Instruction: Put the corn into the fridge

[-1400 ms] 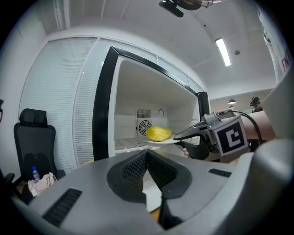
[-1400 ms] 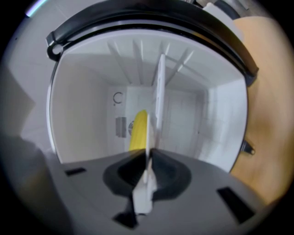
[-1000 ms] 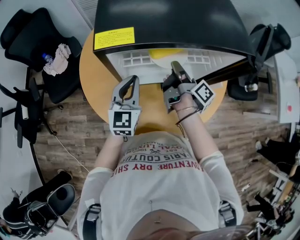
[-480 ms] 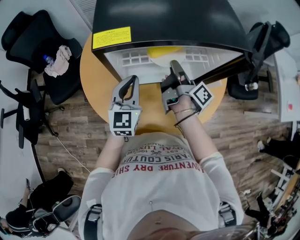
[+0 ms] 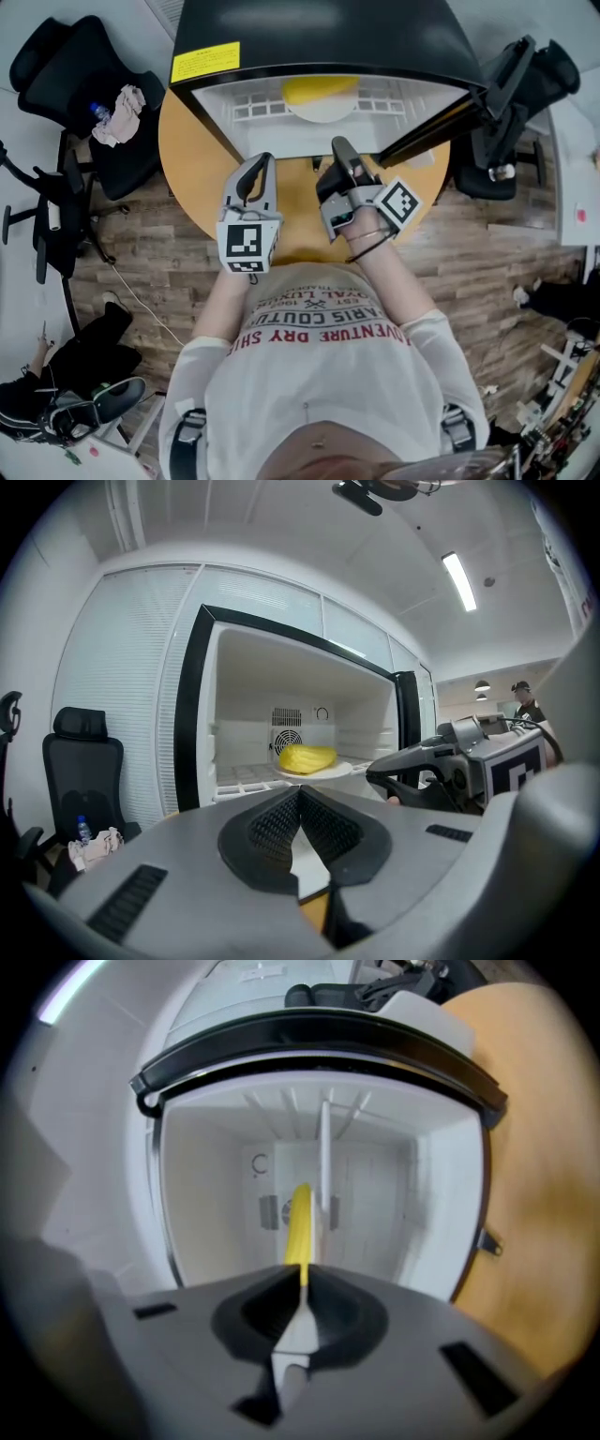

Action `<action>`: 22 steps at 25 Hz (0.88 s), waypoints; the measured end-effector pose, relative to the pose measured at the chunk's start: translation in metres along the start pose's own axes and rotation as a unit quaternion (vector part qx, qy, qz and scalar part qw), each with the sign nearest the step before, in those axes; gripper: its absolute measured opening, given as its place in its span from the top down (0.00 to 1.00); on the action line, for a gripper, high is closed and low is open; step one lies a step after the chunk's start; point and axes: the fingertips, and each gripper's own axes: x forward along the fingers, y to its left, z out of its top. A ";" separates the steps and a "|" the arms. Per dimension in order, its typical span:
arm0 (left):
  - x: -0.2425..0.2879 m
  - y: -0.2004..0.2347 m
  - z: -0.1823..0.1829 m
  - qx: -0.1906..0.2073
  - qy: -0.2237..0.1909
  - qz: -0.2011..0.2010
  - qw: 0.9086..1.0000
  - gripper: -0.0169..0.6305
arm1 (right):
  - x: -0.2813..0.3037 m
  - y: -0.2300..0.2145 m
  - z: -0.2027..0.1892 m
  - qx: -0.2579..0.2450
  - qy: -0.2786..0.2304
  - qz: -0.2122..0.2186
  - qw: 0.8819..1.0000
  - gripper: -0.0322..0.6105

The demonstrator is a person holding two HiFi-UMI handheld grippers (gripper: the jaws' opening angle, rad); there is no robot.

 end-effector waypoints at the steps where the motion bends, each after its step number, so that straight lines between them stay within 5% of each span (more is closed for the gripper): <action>1: -0.002 -0.004 0.000 0.000 0.001 0.001 1.000 0.93 | -0.005 0.001 -0.001 -0.004 0.006 0.004 1.000 0.89; 8: -0.013 -0.030 -0.002 -0.011 0.003 0.004 1.000 0.93 | -0.038 0.012 -0.001 -0.128 0.038 0.015 0.991 0.90; 12: -0.019 -0.039 -0.008 -0.014 0.011 0.007 1.000 0.93 | -0.053 0.022 0.002 -0.249 0.033 0.028 0.968 0.90; 15: -0.024 -0.040 -0.012 -0.017 0.015 0.016 1.000 0.93 | -0.062 0.028 -0.001 -0.381 0.040 0.026 0.923 0.90; 22: -0.036 -0.050 -0.010 -0.007 0.014 0.022 1.000 0.93 | -0.078 0.045 -0.012 -0.618 0.041 0.022 0.785 0.90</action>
